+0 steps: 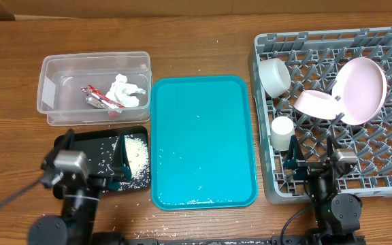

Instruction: Sort waste into correct bins and load items into the dishwasher

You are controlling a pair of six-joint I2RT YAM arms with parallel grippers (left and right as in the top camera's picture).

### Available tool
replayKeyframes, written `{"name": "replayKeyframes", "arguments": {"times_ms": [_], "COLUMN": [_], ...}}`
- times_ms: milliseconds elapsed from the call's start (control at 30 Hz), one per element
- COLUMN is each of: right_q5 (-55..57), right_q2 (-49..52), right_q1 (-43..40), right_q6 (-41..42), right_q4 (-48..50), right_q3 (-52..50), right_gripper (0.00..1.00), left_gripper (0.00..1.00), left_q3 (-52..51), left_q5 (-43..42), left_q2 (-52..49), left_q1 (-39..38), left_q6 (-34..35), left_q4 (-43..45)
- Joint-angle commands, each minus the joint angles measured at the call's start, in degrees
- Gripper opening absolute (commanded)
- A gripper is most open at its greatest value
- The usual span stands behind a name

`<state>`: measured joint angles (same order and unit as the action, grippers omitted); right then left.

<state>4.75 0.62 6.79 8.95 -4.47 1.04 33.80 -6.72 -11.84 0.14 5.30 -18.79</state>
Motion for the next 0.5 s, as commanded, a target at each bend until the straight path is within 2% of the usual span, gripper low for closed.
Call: {"name": "replayKeyframes", "arguments": {"times_ms": [0, 100, 433, 467], "right_q5": [0.3, 0.3, 0.3, 0.3], "right_q2": [-0.5, -0.5, -0.5, -0.5], "right_q1": [-0.2, -0.2, -0.2, -0.2], "right_q6": [-0.2, -0.2, -0.2, -0.2], "right_q4": [0.3, 0.3, 0.3, 0.3], "right_q3": [-0.6, -0.6, -0.6, -0.6], "right_gripper": [1.0, 1.0, 1.0, 1.0], "left_gripper": [1.0, 1.0, 1.0, 1.0], "left_q3": [-8.9, -16.9, -33.6, -33.6], "left_q5": [-0.3, -0.4, -0.4, -0.3], "left_q2": [6.2, 11.4, 11.7, 11.7], "left_q1": [0.8, 1.0, 1.1, 1.1], "left_q6": [-1.5, -1.2, 6.1, 6.6], "left_q4": [3.4, 6.9, 22.3, 20.6]}}
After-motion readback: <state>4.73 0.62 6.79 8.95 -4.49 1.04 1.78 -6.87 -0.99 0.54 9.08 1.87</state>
